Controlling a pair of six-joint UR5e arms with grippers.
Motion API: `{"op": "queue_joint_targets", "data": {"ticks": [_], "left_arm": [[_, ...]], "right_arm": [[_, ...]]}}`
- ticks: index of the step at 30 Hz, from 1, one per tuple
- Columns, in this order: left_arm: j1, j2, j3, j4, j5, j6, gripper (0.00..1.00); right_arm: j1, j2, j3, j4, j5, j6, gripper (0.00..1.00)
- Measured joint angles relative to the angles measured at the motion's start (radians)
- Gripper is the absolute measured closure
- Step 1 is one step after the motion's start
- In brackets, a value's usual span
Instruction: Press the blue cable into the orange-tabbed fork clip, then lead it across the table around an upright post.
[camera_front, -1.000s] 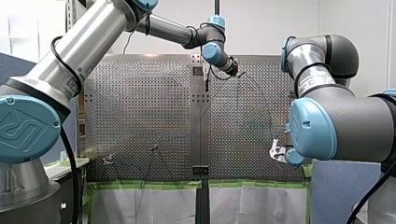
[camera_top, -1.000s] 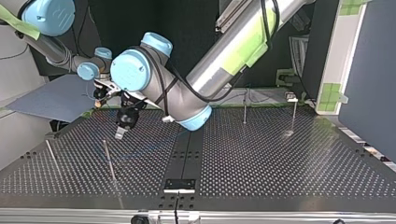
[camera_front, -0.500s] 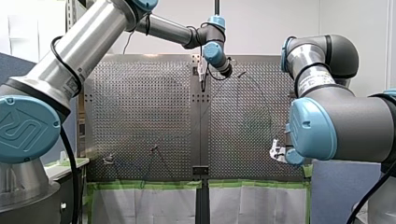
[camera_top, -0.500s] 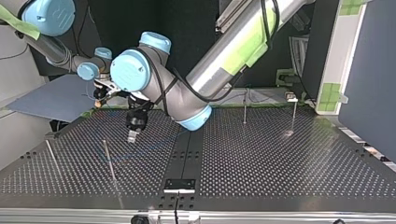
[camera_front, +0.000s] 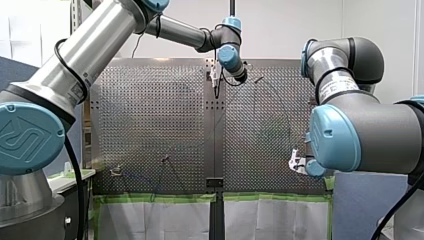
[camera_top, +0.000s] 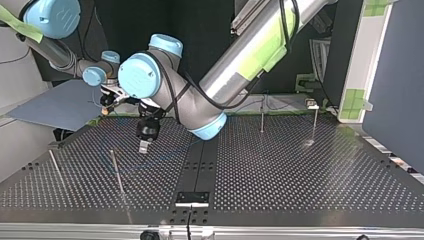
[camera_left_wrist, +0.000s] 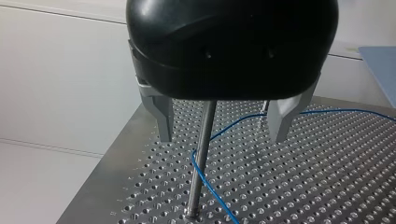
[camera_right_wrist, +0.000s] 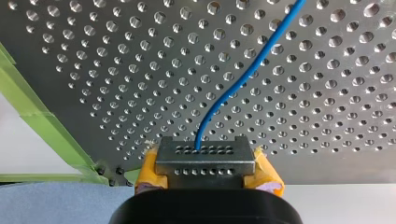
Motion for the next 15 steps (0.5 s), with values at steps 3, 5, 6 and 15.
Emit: {"op": "queue_joint_targets", "data": {"ticks": [3, 5, 6, 15], "left_arm": [[0.0, 0.0, 0.0, 0.0, 0.0, 0.0, 0.0], [0.0, 0.0, 0.0, 0.0, 0.0, 0.0, 0.0], [0.0, 0.0, 0.0, 0.0, 0.0, 0.0, 0.0], [-0.01, 0.008, -0.012, -0.029, -0.005, 0.001, 0.0]], "right_arm": [[0.0, 0.0, 0.0, 0.0, 0.0, -0.001, 1.0], [0.0, 0.0, 0.0, 0.0, 0.0, -0.002, 1.0], [0.0, 0.0, 0.0, 0.0, 0.0, -0.002, 1.0], [0.0, -0.001, 0.0, 0.0, 0.0, 0.0, 1.0]]}}
